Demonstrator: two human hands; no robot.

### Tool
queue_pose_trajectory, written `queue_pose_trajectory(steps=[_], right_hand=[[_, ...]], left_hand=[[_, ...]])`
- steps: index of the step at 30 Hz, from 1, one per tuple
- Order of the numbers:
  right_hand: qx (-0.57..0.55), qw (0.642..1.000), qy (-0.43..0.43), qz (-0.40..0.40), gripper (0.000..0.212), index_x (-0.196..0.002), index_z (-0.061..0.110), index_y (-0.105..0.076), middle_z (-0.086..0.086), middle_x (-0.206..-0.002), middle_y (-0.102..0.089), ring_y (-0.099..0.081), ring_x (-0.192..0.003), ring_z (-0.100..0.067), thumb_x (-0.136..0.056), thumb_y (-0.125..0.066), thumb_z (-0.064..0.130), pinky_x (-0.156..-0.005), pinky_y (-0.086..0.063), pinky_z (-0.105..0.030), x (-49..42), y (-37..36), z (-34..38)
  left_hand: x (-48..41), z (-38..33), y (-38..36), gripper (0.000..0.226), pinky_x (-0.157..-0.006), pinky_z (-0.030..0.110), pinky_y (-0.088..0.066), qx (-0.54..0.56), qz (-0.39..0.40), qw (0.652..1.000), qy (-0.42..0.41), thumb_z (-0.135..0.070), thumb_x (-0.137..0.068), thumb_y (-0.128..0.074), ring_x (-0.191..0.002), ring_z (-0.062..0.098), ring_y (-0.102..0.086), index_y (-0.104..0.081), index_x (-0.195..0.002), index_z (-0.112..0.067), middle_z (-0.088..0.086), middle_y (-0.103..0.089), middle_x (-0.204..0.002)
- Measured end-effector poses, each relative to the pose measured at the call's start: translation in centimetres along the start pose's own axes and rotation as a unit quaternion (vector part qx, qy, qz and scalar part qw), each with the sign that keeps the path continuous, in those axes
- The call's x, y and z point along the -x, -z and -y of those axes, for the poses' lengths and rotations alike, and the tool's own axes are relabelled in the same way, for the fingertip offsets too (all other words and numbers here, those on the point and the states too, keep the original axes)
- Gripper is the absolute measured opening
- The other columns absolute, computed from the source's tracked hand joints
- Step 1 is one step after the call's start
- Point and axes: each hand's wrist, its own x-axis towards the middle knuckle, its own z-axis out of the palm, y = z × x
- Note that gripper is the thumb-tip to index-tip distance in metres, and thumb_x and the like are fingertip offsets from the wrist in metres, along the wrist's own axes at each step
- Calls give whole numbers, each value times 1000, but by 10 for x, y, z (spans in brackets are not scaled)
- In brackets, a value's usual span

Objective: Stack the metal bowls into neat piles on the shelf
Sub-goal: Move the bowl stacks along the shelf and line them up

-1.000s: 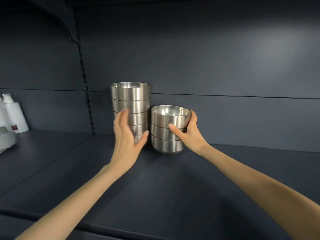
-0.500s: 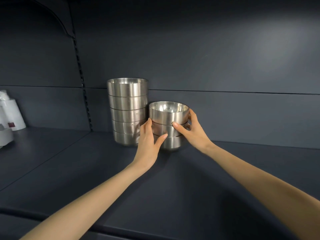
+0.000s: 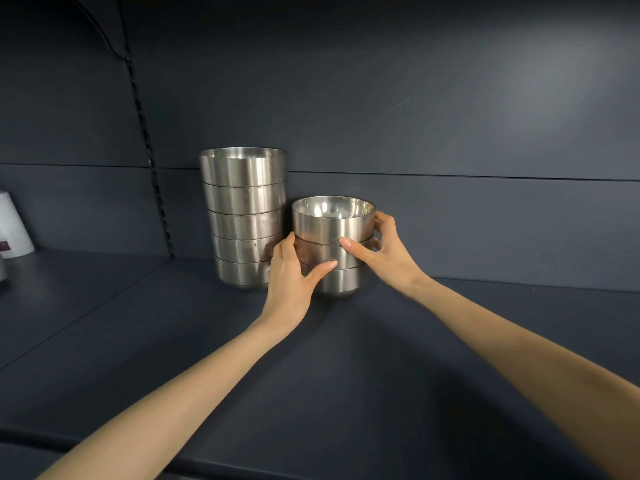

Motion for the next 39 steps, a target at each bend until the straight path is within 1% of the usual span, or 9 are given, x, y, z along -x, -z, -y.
queue_pose_trajectory(steps=[4, 7, 11, 16, 21, 27, 32, 35, 39], right_hand=[[5, 1000, 1, 6, 72, -138, 17, -26, 26, -121, -40, -45, -94, 31, -84, -71, 35, -78, -42, -3, 0, 3, -3], [7, 1000, -3, 13, 73, -139, 17, -24, 23, -125, -38, -44, -101, 25, -86, -70, 34, -78, -41, -1, -1, 6, -4], [13, 1000, 0, 19, 75, -142, 17, -22, 17, -131, -36, -44, -101, 27, -87, -70, 32, -79, -41, -2, 2, 6, -4], [13, 1000, 0, 16, 77, -146, 17, -20, 23, -127, -37, -44, -128, -10, -88, -68, 34, -107, -37, -26, 8, 0, 1], [64, 996, -5, 65, 75, -148, 15, -18, 12, -140, -37, -36, -135, -11, -92, -59, 45, -116, -28, -33, 19, 6, 7], [387, 908, -78, 139, 90, -155, 24, 9, 5, -163, 11, 11, -150, -17, -90, -34, 70, -121, -2, -50, 61, 33, 10], [484, 872, -48, 60, 87, -156, 27, -9, 7, -163, -4, 1, -151, -18, -87, -35, 73, -121, -4, -49, 99, 55, 36], [509, 859, -49, 6, 86, -154, 26, -17, 7, -162, -13, -5, -150, -17, -85, -37, 74, -121, -6, -48, 126, 67, 50], [521, 846, -110, -1, 95, -155, 28, -4, 7, -163, 2, 8, -150, -18, -80, -31, 79, -121, 0, -50, 166, 85, 66]], left_hand=[[-2, 0, 2, 90, -112, 36, -35, 22, 6, 1000, 1, -39, -79, -75, -134, 17, -39, -25, -149, -8, 5, -38, -148], [-2, -3, 4, 102, -116, 31, -26, 39, 11, 999, -17, -37, -80, -75, -142, 9, -24, -8, -154, -15, -2, -21, -158], [-3, -7, 2, 94, -115, 27, -26, 32, -2, 999, -36, -36, -82, -73, -135, -1, -25, -14, -153, -17, -7, -27, -155], [1, -13, 0, 88, -107, 16, -19, 0, -3, 999, -32, -34, -89, -66, -141, 11, -23, -10, -153, -12, 2, -22, -156], [9, -15, 10, 73, -107, 18, -22, -67, 49, 996, -22, -36, -97, -51, -140, 17, -27, -12, -153, -7, 5, -19, -156], [32, -16, 49, 63, -113, 29, -22, -272, 168, 944, -77, -44, -101, -32, -145, 16, -19, -17, -153, -11, -1, -14, -160], [47, -27, 69, 78, -118, 38, -14, -445, 169, 866, -155, -68, -91, -11, -148, 18, -10, -14, -154, -22, 0, -16, -160], [55, -37, 75, 100, -118, 41, -13, -466, 166, 853, -168, -73, -69, 12, -147, 22, -11, -15, -153, -26, 0, -18, -159], [62, -50, 75, 104, -117, 43, -12, -445, 176, 861, -172, -75, -65, 13, -148, 25, -9, -14, -154, -27, 0, -15, -160]])
